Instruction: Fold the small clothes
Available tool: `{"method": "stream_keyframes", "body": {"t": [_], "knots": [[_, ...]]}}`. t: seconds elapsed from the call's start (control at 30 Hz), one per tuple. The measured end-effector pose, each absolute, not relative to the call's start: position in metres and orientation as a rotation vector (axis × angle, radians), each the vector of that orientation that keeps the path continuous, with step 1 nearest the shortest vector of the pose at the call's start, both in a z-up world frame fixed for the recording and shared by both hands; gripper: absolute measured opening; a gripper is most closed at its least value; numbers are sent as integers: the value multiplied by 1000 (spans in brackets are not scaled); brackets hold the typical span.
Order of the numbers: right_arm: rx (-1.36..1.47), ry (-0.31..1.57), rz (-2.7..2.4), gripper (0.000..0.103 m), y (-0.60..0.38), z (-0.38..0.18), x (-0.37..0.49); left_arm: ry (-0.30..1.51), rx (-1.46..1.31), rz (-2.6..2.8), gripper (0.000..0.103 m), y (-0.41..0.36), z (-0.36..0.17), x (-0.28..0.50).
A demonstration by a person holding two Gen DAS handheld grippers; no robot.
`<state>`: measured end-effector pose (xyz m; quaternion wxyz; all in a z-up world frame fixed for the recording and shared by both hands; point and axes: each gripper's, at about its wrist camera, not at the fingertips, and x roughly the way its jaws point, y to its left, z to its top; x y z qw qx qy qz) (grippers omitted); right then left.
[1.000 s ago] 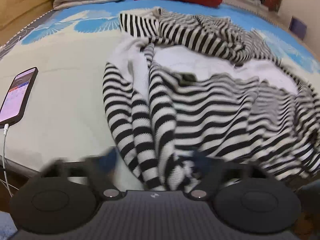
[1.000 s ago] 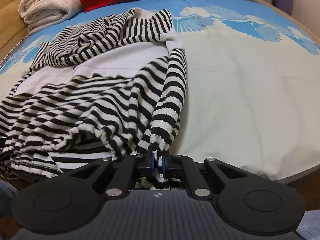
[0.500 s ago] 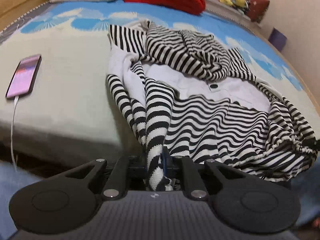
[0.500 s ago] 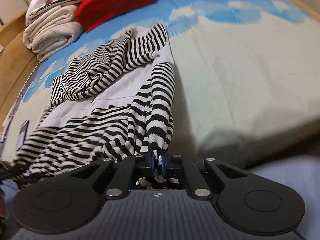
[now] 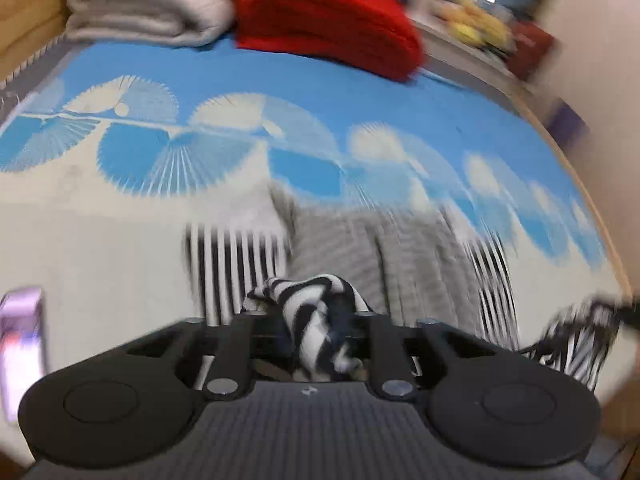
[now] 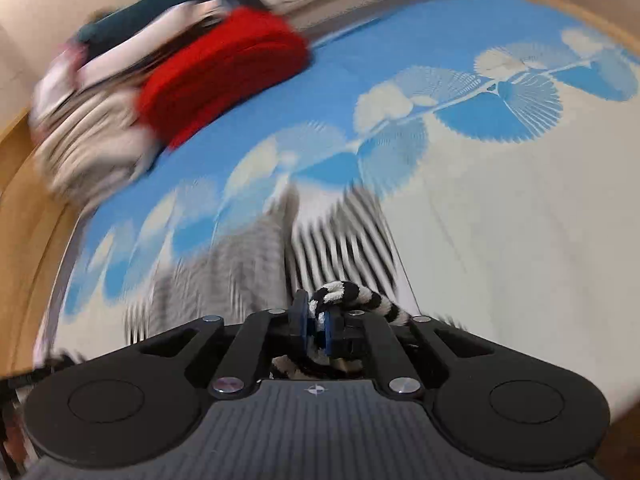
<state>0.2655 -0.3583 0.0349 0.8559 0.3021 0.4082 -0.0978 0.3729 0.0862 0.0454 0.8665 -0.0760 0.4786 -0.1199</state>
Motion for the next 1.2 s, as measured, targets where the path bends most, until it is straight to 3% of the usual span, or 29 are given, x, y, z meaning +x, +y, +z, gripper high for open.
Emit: {"method": "stream_keyframes", "body": {"t": [0.03, 0.1, 0.2, 0.33, 0.5, 0.7, 0.77, 0.8, 0.83, 0.87, 0.9, 1.2], "knots": [[640, 859, -250, 31, -360, 29, 296, 991, -189, -181, 82, 85, 44, 408], [643, 837, -353, 69, -362, 13, 338, 909, -156, -3, 101, 85, 43, 463], [648, 812, -328, 76, -362, -11, 341, 885, -171, 102, 102, 89, 37, 490], [564, 721, -218, 81, -369, -48, 300, 871, -204, -80, 102, 99, 6, 453], [362, 765, -251, 81, -369, -82, 320, 846, -115, -192, 102, 92, -51, 411], [320, 754, -225, 81, -370, -100, 344, 801, -57, -279, 102, 58, -82, 428], [316, 769, -240, 81, -368, -108, 351, 788, -26, -299, 97, 47, -88, 435], [307, 781, -249, 72, -367, -113, 355, 798, -25, -312, 77, 43, -92, 439], [292, 794, -252, 56, -365, -115, 359, 816, -30, -328, 34, 41, -96, 444], [280, 809, -268, 3, -362, -113, 361, 848, -49, -352, 17, 39, -98, 449], [286, 789, -292, 4, -359, -105, 359, 855, -85, -358, 11, 39, -97, 450], [213, 516, -228, 3, -332, -14, 315, 607, -101, -349, 8, 83, -23, 405]]}}
